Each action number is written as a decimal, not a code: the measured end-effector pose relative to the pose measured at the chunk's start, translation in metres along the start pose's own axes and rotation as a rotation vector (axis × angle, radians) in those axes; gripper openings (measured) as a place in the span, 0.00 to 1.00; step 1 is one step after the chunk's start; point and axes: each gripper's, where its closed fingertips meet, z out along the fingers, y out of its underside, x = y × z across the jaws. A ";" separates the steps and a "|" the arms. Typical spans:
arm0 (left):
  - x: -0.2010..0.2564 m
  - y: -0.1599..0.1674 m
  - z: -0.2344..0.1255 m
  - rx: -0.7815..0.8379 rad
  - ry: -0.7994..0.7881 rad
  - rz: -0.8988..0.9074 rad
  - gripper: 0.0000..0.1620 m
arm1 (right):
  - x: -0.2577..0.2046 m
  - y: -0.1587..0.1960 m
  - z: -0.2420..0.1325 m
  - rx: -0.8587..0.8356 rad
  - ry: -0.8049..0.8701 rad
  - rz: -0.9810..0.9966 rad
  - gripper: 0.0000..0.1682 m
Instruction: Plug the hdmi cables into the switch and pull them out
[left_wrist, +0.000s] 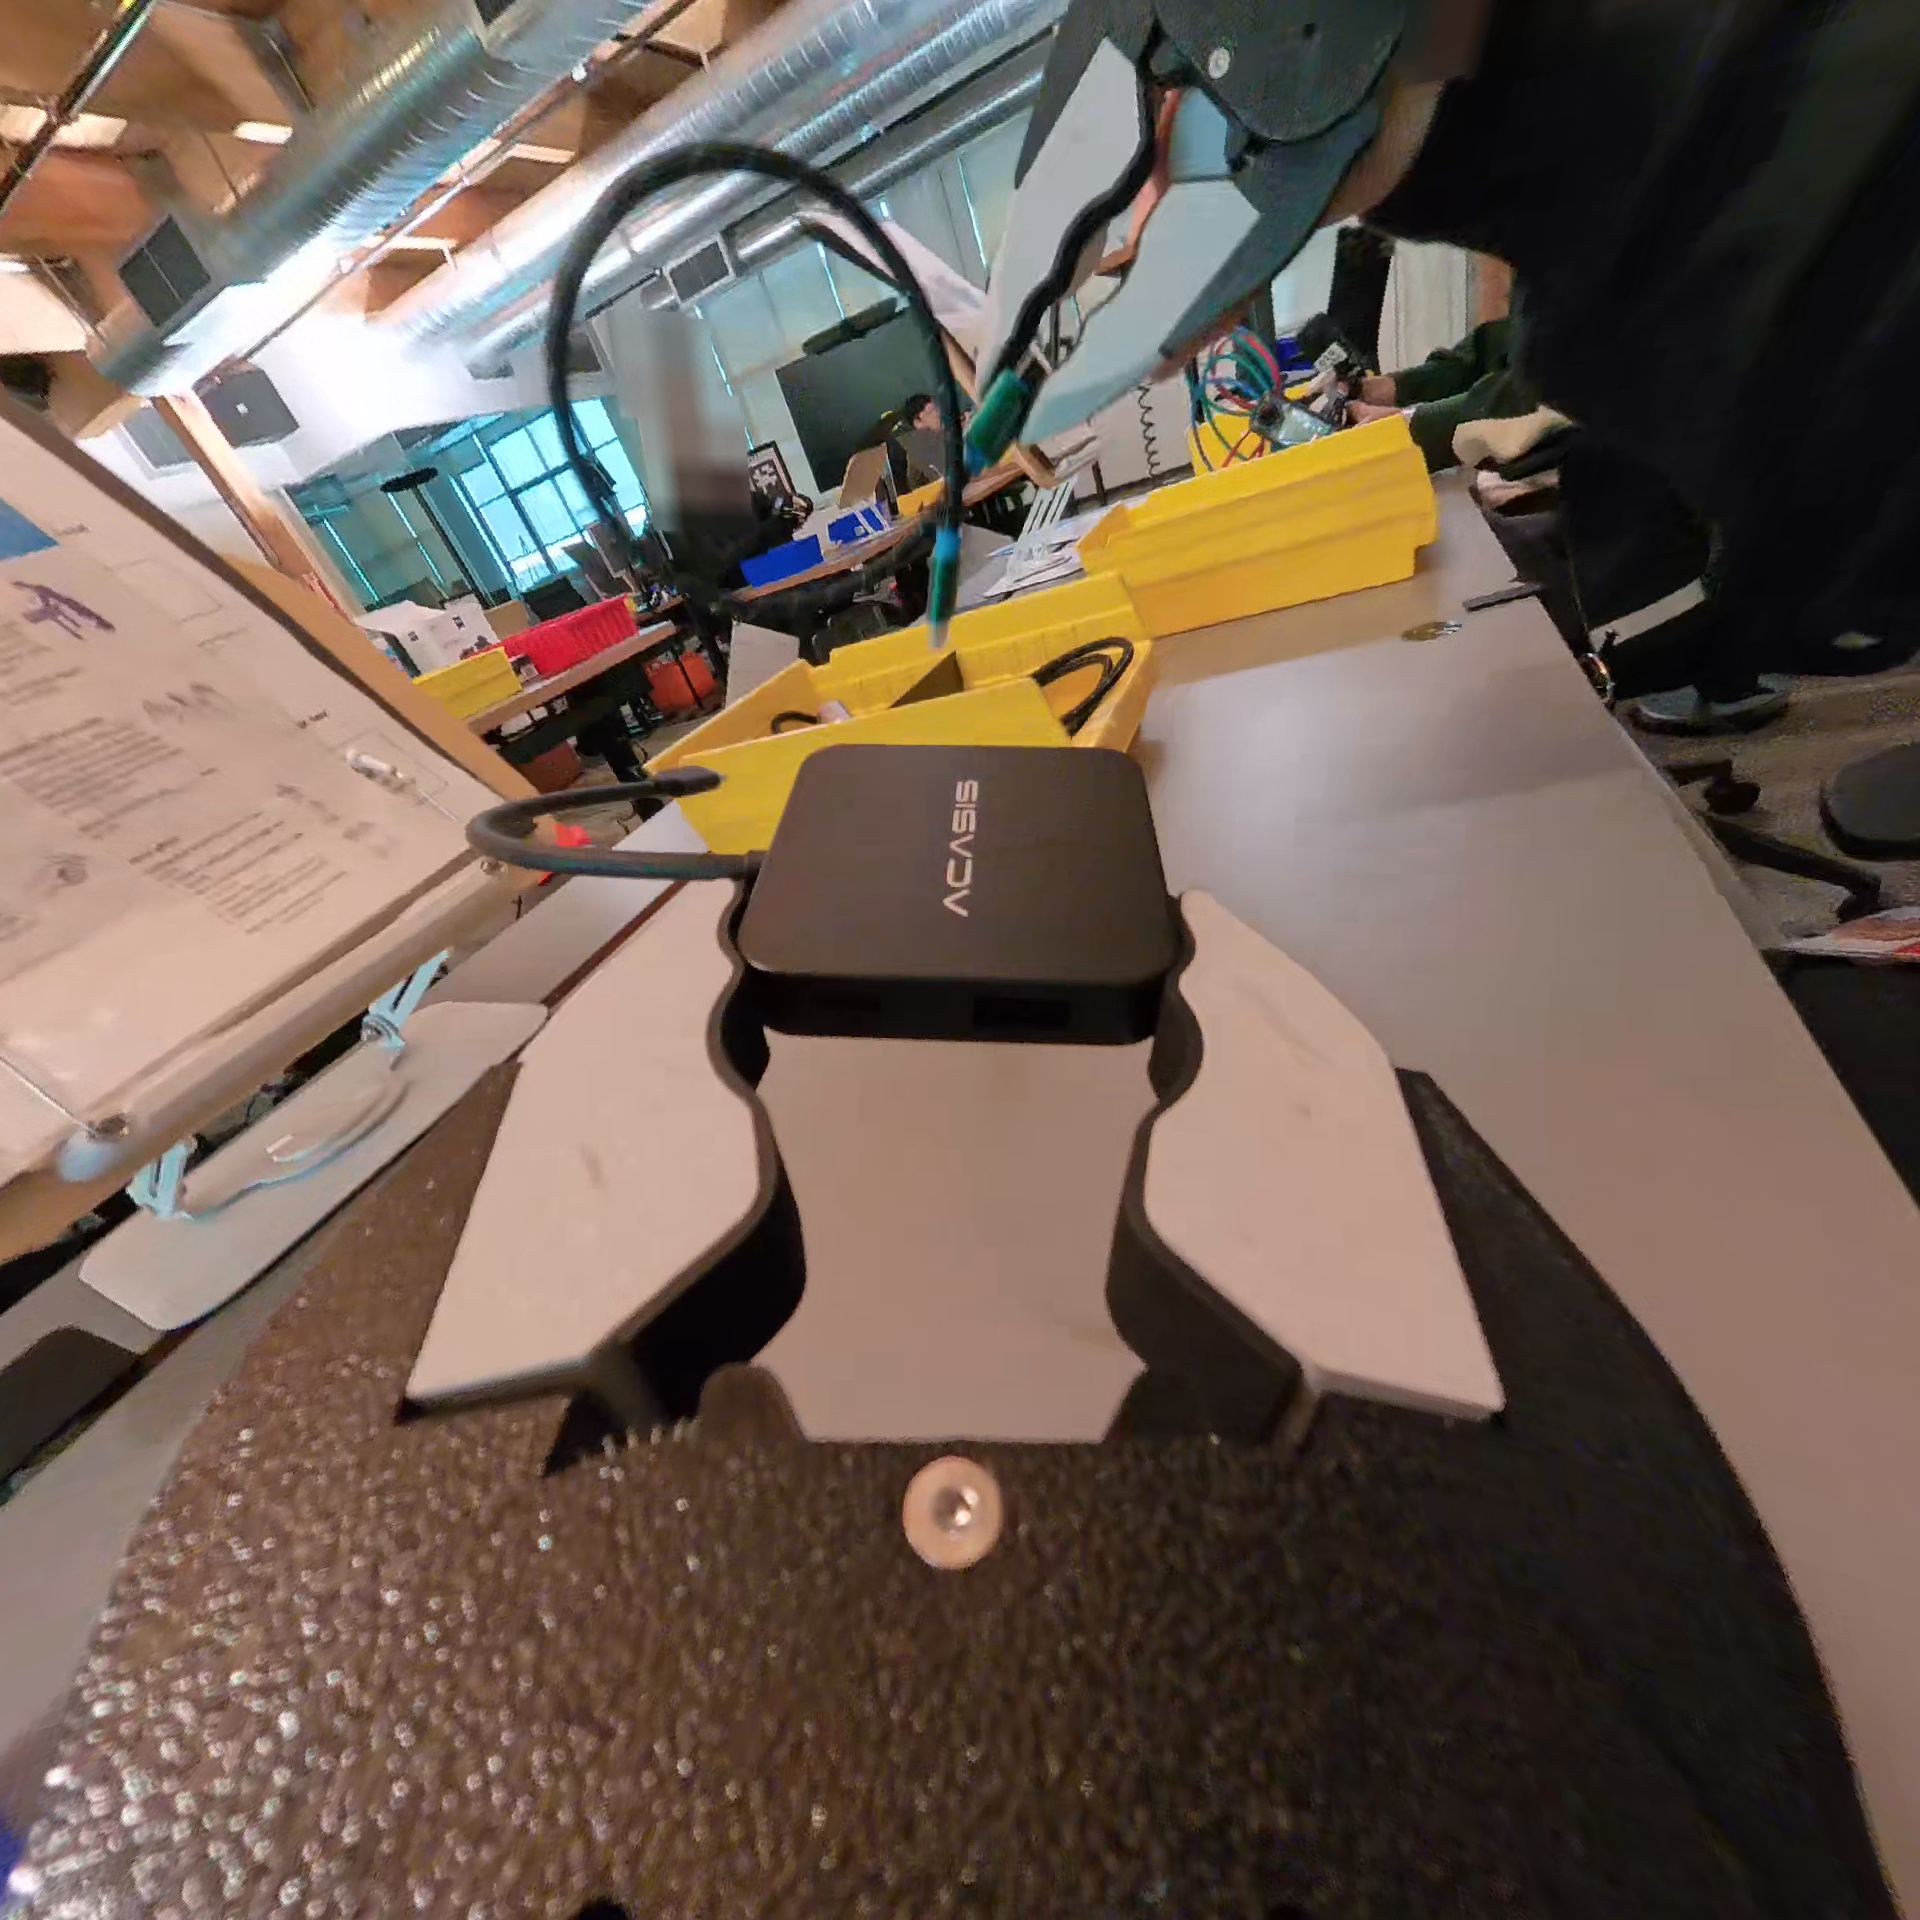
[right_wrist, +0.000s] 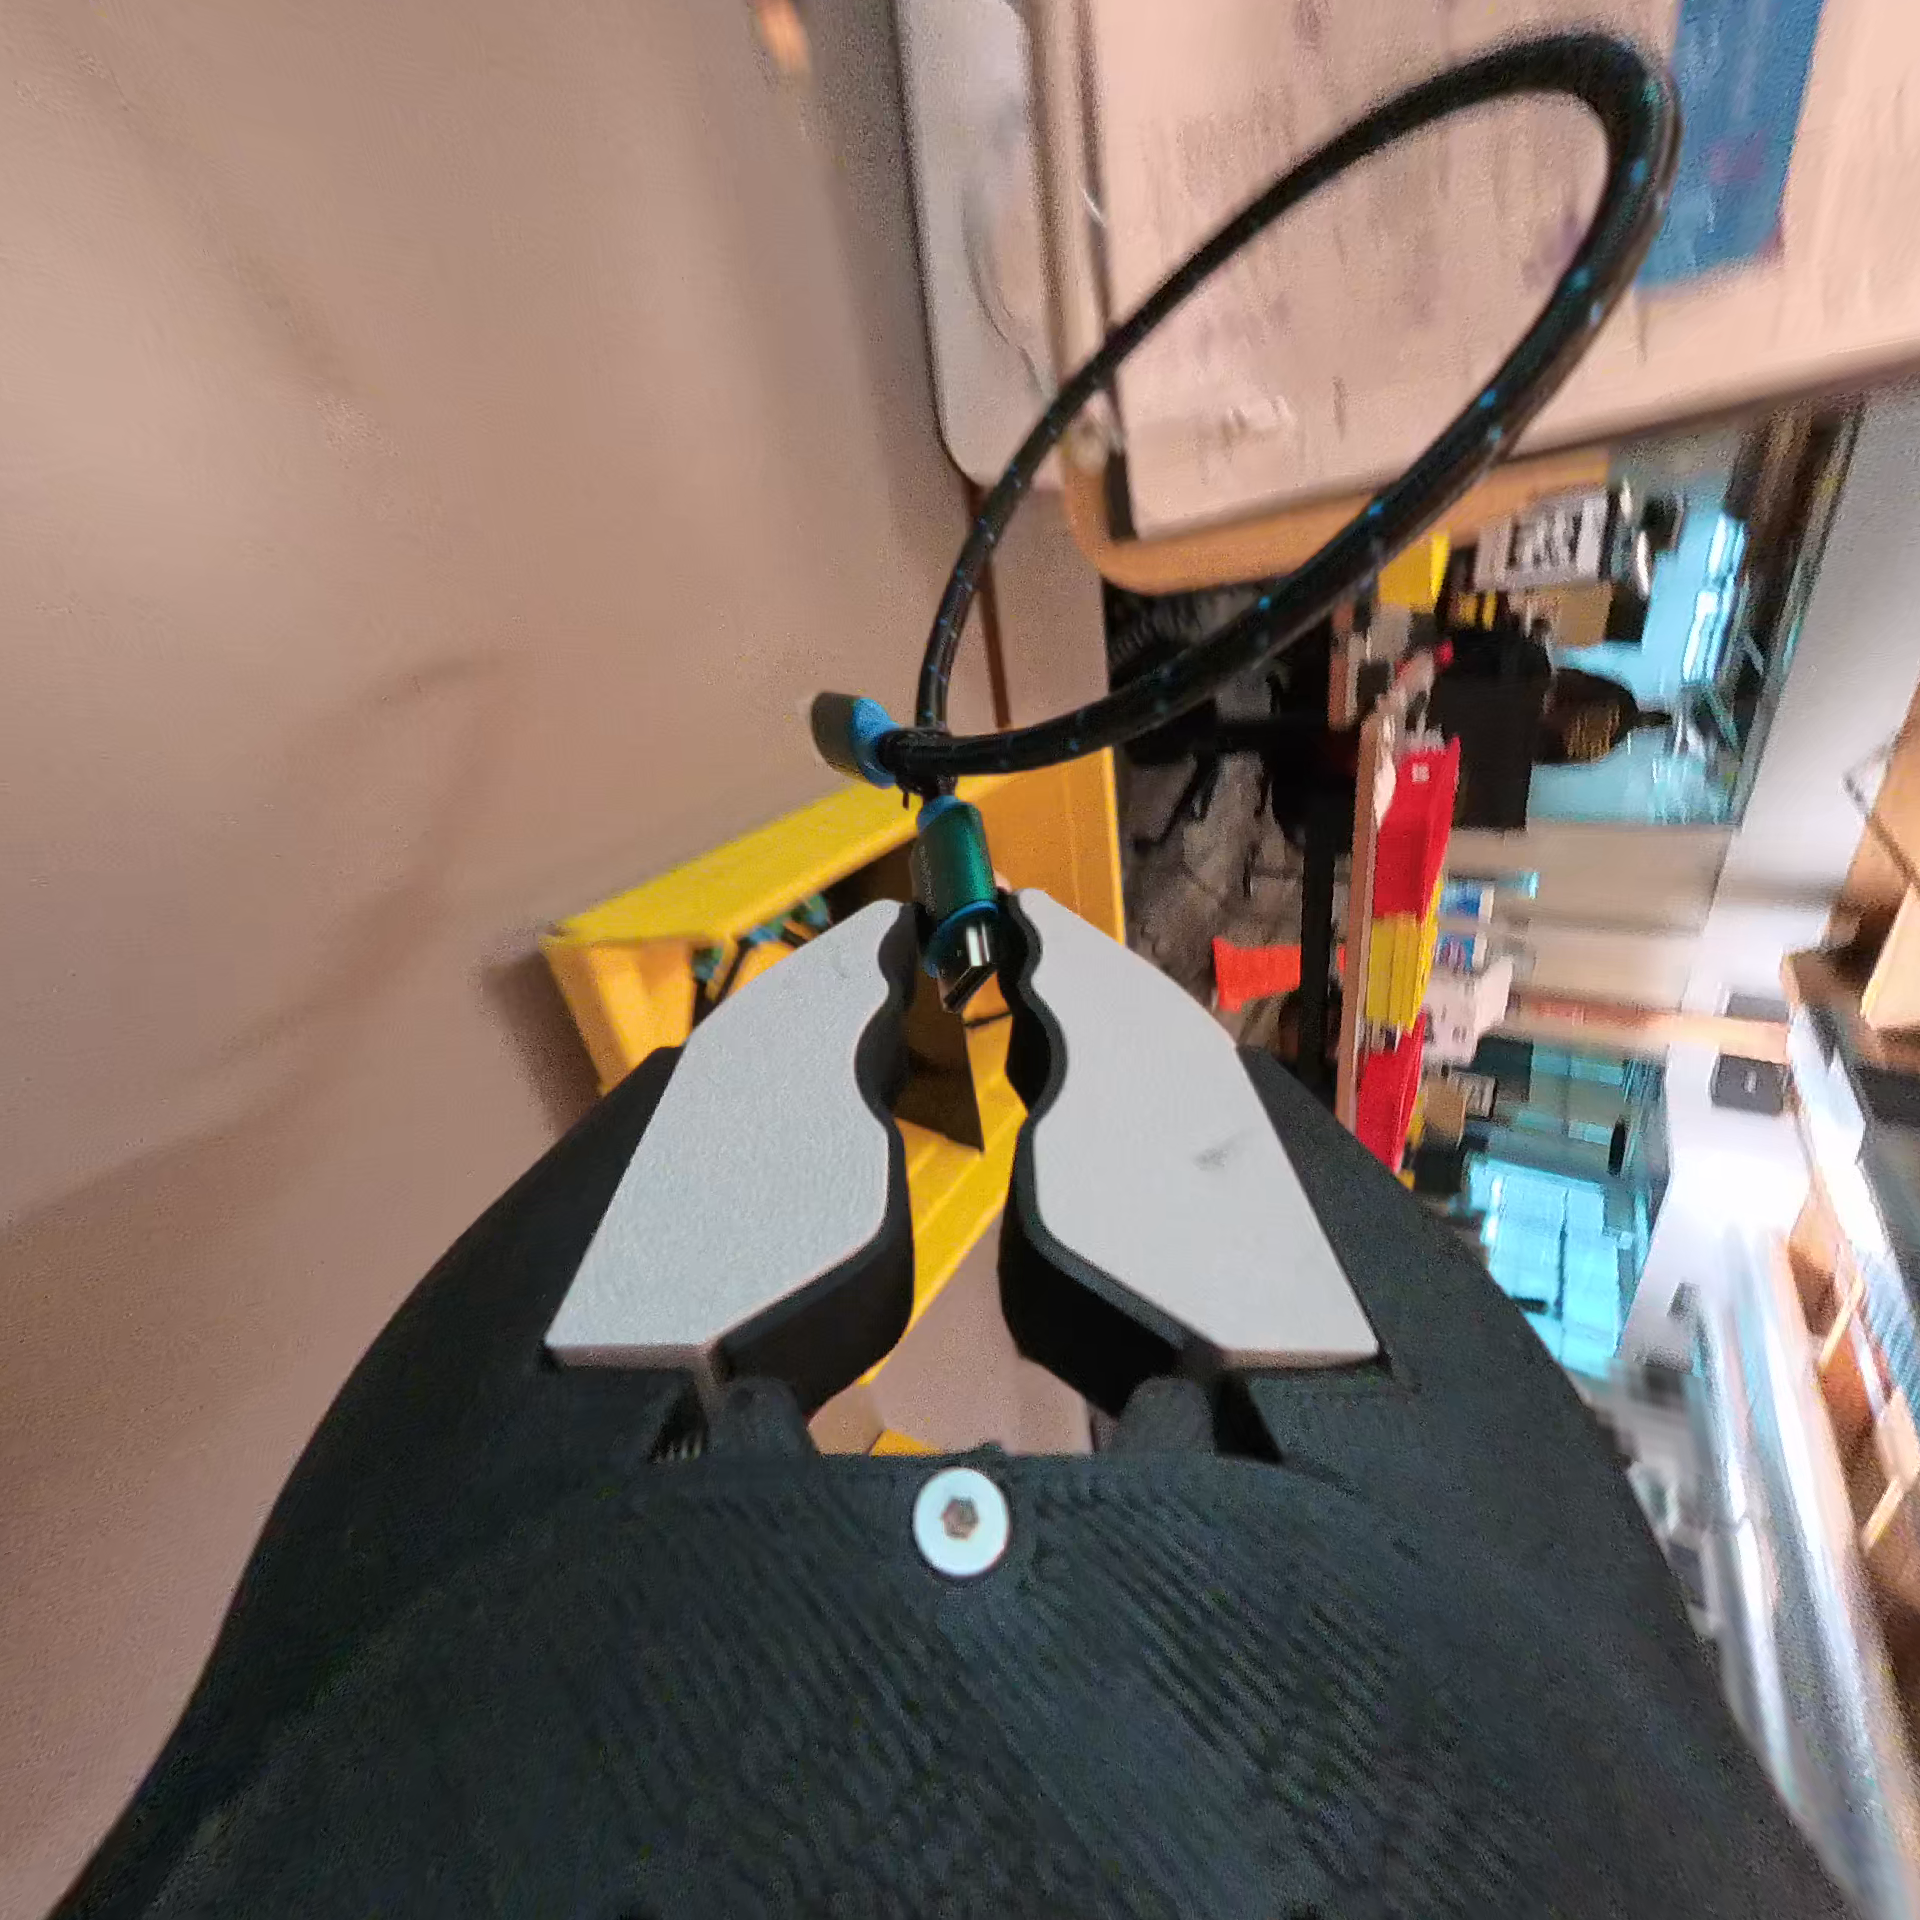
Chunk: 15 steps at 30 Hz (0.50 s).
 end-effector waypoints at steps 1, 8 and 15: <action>-0.001 0.002 0.000 0.007 0.005 -0.019 0.45 | 0.009 0.016 0.005 -0.012 0.011 0.060 0.09; 0.005 0.007 0.001 0.004 0.042 -0.037 0.45 | 0.005 0.114 0.040 -0.138 -0.044 0.319 0.08; 0.005 0.009 0.002 0.010 0.056 -0.064 0.45 | -0.007 0.127 0.062 0.085 -0.170 0.752 0.07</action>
